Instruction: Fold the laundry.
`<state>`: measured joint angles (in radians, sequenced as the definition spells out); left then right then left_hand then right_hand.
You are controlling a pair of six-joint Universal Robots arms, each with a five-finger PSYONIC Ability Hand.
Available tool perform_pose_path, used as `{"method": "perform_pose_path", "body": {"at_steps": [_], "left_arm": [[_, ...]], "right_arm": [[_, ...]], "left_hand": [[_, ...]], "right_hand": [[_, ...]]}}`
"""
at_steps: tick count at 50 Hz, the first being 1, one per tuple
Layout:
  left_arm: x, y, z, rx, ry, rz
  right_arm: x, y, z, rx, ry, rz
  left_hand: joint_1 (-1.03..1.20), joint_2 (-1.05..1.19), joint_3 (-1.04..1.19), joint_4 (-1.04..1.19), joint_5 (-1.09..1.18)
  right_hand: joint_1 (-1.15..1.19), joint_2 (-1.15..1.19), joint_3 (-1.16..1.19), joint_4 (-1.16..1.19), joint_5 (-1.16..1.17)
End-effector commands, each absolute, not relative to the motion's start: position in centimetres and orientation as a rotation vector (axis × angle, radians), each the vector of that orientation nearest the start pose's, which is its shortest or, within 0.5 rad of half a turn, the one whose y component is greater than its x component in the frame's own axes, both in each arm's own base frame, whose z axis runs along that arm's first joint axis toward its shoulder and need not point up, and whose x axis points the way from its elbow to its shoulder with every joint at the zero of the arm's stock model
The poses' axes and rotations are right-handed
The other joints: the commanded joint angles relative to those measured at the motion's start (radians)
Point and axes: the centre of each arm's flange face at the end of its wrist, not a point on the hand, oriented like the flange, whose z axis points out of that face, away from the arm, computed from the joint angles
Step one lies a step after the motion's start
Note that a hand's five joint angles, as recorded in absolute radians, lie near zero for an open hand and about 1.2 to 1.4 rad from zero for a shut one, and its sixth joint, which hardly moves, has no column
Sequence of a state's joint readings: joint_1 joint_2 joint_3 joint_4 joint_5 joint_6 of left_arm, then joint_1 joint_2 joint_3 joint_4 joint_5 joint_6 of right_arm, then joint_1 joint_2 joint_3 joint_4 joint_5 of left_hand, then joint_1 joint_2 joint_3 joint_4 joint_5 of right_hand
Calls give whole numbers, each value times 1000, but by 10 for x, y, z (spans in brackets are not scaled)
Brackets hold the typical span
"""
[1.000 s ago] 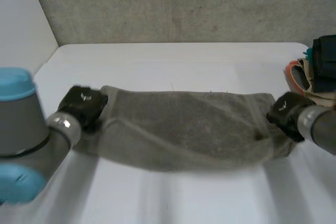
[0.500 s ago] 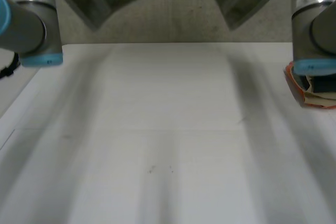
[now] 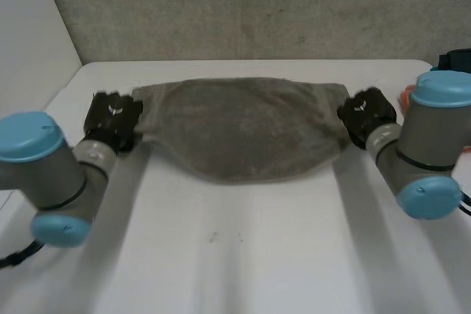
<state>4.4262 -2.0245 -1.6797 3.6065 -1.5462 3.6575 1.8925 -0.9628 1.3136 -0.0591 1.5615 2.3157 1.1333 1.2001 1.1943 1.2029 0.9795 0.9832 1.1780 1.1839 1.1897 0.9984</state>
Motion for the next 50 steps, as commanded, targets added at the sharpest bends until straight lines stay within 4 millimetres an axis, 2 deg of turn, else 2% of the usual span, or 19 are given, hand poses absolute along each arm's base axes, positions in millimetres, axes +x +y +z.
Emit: {"method": "perform_pose_path", "body": {"at_steps": [1,2,5,9,12,13,17,20,26,33,34,35,36,37,38,40,44,45,50], "left_arm": [[-187,-233,176,968,2388,-1525],[-179,-214,178,1024,2433,-1393],[-176,-193,179,1151,2450,-1258],[-182,-193,181,1254,2367,-1304],[-188,-219,189,1206,2252,-1468],[-192,-236,186,1173,2214,-1528],[-207,-272,177,1119,2154,-1658],[-223,-284,176,1109,2113,-1733],[-243,-332,152,1000,2048,-1783],[-254,-354,137,963,2028,-1774],[-256,-355,137,962,2024,-1786],[-257,-355,137,963,2024,-1791],[-257,-355,137,965,2024,-1792],[-260,-354,137,980,2020,-1798],[-262,-352,137,989,2019,-1803],[-266,-350,139,1000,2017,-1816],[-269,-347,150,992,1995,-1851],[-268,-345,162,979,1973,-1879],[-262,-332,184,939,1968,-1927]], "right_arm": [[191,-273,184,-1704,2631,-1371],[187,-266,186,-1738,2635,-1312],[180,-245,189,-1845,2598,-1173],[181,-250,190,-1872,2572,-1252],[185,-267,191,-1825,2560,-1410],[188,-281,185,-1780,2562,-1487],[195,-314,173,-1673,2558,-1676],[209,-330,167,-1666,2540,-1782],[216,-356,147,-1666,2601,-1831],[224,-379,139,-1634,2564,-1933],[225,-386,141,-1603,2540,-2003],[226,-389,142,-1601,2532,-2038],[227,-391,142,-1591,2520,-2069],[227,-396,144,-1558,2498,-2128],[228,-398,147,-1537,2485,-2165],[229,-401,153,-1492,2455,-2235],[231,-399,170,-1356,2414,-2309],[231,-396,179,-1286,2396,-2326],[226,-379,224,-1018,2296,-2403]], "left_hand": [[263,196,202,193,242],[263,196,202,193,242],[263,196,202,193,242],[263,196,202,193,242],[263,196,202,193,242],[263,196,202,193,242],[263,196,202,193,242],[263,196,202,193,242],[263,196,202,193,242],[263,196,202,193,242],[263,196,202,193,242],[-42,-109,-103,-111,-63],[-539,-606,-600,-609,-560],[-878,-945,-939,-948,-899],[-736,-803,-797,-806,-757],[-959,-1026,-1020,-1028,-980],[-959,-1026,-1020,-1028,-980],[-959,-1026,-1020,-1028,-980],[-959,-1026,-1020,-1028,-980]], "right_hand": [[413,218,212,207,223],[413,218,212,207,223],[413,218,212,207,223],[413,218,212,207,223],[413,218,212,207,223],[413,218,212,207,223],[413,218,212,207,223],[413,218,212,207,223],[413,218,212,207,223],[413,218,212,207,223],[-376,-571,-577,-583,-566],[-727,-922,-928,-934,-917],[-809,-1003,-1009,-1015,-998],[-809,-1003,-1009,-1015,-998],[-809,-1003,-1009,-1015,-998],[-809,-1003,-1009,-1015,-998],[-809,-1003,-1009,-1015,-998],[-809,-1003,-1009,-1015,-998],[-809,-1003,-1009,-1015,-998]]}}
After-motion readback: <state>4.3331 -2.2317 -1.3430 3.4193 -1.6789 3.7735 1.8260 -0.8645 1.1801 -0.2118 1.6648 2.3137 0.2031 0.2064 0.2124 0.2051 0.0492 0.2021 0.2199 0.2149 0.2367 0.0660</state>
